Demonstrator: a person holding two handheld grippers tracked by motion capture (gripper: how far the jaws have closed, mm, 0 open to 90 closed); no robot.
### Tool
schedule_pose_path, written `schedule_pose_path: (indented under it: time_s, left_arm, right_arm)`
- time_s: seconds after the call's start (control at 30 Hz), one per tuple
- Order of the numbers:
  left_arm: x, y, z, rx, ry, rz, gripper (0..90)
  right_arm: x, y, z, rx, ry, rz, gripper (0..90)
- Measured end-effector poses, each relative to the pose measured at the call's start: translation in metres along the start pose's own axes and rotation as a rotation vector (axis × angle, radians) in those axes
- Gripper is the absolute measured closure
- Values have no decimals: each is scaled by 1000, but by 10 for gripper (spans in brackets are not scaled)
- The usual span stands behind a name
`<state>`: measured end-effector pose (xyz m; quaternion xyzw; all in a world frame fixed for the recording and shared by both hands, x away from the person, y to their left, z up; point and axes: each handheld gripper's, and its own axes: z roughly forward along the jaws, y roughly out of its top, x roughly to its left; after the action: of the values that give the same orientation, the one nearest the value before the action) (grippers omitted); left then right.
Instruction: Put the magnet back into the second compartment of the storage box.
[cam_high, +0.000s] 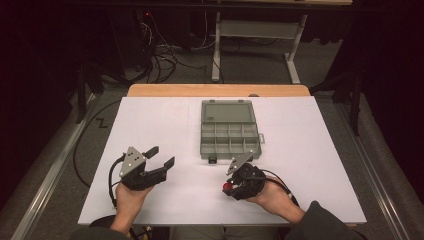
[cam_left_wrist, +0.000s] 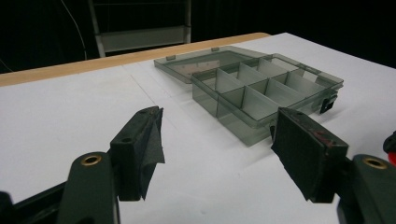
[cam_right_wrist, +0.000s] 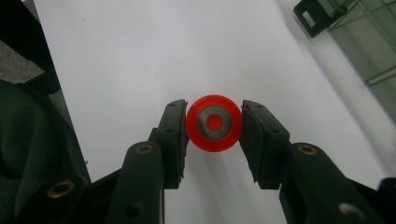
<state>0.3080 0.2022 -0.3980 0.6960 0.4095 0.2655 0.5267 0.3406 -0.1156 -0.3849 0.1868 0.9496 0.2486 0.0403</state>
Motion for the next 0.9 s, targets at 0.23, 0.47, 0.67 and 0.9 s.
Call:
schedule_pose_path:
  time_s: [0.23,0.47,0.67,0.9]
  left_arm:
    - [1,0,-1,-2,5,-6,327]
    - [1,-1,1,1,-4,-11,327]
    - [0,-1,2,2,-7,-1,327]
    - [1,0,1,-2,-2,-9,328]
  right_arm:
    - [-10,9,-10,-18,0,25,643]
    - [-16,14,-14,-36,-1,34,643]
    - [-21,16,-18,-46,-11,46,643]
    - [-27,24,-22,-44,-37,39,643]
